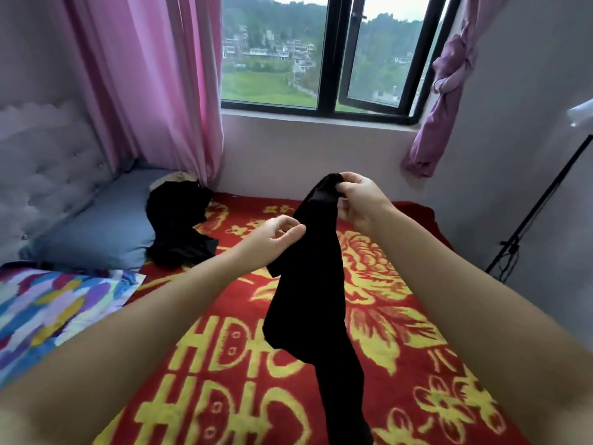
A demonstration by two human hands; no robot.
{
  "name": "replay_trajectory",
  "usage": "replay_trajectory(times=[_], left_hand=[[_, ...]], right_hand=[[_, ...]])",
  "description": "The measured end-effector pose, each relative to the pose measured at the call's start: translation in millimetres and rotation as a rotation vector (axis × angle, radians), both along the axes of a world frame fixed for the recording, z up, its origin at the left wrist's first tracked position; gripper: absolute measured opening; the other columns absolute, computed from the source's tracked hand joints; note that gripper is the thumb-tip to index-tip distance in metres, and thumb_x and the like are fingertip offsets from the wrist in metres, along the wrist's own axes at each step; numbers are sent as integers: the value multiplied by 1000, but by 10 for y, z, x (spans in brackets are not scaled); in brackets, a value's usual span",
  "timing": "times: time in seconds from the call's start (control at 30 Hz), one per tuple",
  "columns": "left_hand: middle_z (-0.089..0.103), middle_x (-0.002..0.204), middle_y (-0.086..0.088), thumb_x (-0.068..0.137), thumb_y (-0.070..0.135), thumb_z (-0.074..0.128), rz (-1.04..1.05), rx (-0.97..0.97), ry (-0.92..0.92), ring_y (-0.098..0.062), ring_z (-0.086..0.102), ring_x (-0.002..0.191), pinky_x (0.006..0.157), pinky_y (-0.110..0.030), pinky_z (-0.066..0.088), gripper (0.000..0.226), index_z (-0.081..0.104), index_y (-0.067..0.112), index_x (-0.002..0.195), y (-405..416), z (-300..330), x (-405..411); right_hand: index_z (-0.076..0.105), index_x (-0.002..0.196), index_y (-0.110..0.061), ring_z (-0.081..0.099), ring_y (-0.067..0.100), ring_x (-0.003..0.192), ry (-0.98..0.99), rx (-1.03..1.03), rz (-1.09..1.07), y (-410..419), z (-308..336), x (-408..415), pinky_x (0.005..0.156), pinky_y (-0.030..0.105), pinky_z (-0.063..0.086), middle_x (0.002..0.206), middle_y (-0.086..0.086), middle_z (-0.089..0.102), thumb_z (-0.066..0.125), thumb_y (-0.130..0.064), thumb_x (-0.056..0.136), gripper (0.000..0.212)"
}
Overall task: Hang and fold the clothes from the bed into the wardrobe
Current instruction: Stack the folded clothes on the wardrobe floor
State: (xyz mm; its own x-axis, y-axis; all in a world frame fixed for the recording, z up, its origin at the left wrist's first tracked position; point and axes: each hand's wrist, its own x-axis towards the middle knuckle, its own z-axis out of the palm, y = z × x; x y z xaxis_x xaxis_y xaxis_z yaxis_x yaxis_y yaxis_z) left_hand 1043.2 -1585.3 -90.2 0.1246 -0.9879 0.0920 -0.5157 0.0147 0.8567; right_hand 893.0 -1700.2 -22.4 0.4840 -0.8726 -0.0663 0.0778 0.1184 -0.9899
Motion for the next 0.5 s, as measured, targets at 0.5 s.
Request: replay_trajectory(times=[0.5], left_hand=[[75, 81, 0, 97, 27, 54, 154, -51, 453, -15, 72, 75, 57, -20, 51, 23, 72, 18, 87, -72, -63, -318]], right_hand=[[8, 153, -31, 60, 14, 97, 360, -234, -2, -162, 150, -669, 67, 27, 52, 137, 2, 45, 60, -28, 94, 78]])
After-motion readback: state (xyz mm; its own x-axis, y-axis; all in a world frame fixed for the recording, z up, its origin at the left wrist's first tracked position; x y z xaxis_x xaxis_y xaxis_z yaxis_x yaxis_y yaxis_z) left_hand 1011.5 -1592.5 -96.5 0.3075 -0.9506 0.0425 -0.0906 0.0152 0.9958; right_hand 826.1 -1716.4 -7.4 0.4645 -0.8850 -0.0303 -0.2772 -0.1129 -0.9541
